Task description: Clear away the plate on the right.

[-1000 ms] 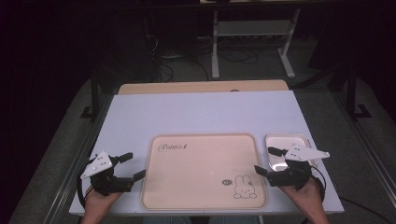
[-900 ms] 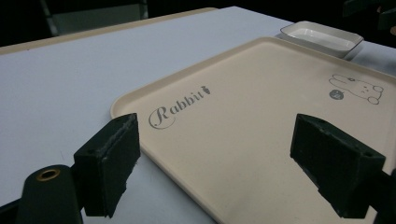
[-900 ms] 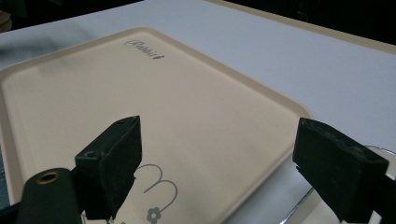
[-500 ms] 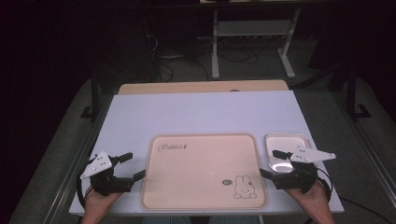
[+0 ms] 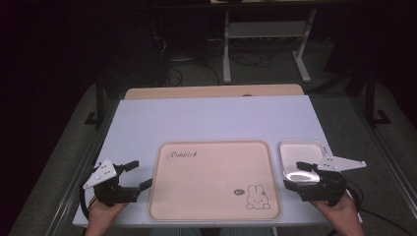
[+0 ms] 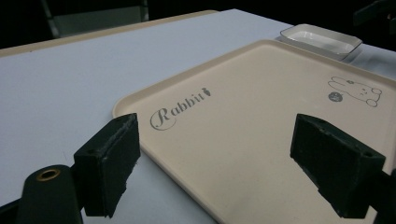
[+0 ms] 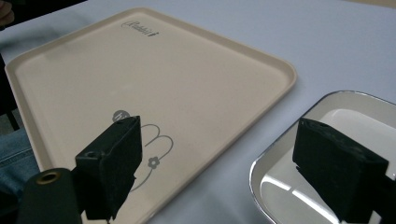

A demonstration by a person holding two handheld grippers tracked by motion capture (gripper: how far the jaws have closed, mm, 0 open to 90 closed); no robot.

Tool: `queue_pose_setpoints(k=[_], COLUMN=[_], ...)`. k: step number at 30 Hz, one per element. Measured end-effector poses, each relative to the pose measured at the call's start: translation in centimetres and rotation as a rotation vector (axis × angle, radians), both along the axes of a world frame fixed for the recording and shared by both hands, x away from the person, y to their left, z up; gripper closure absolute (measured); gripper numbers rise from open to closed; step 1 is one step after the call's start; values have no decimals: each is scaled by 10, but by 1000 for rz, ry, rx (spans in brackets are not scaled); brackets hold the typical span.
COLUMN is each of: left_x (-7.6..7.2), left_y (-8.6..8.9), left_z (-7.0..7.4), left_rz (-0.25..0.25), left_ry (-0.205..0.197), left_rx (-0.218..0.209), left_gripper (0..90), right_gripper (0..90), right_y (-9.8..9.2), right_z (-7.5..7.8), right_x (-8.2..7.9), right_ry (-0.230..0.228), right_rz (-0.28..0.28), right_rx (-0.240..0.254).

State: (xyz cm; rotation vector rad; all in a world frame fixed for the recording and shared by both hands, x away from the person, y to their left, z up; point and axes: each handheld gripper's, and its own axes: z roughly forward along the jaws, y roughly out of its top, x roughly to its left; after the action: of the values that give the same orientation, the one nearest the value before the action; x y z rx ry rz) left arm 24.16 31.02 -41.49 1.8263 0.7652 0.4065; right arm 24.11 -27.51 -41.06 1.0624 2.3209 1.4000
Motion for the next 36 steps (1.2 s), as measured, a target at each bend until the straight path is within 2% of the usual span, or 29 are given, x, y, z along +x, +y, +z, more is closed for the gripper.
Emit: queue_pose_setpoints(k=[18,27,29,36], left_x=[0,0,0,0], left_y=[2,2,2,3], left_z=[1,1,1,1], left_rz=[1,1,0,-1], left_ry=[-4,-2,-3,-1], left_rx=[-6,-8,-8,-8], left_gripper=[157,157,157,157], right_gripper=[151,156,163,176], right_y=[-23,-37,-42,-53], right_z=[4,5,5,6], right_x=[-3,-2,0,1], right_ry=[37,75,95,117], right_rz=[-28,-43,-46,-68], right_rx=[4,16,21,32])
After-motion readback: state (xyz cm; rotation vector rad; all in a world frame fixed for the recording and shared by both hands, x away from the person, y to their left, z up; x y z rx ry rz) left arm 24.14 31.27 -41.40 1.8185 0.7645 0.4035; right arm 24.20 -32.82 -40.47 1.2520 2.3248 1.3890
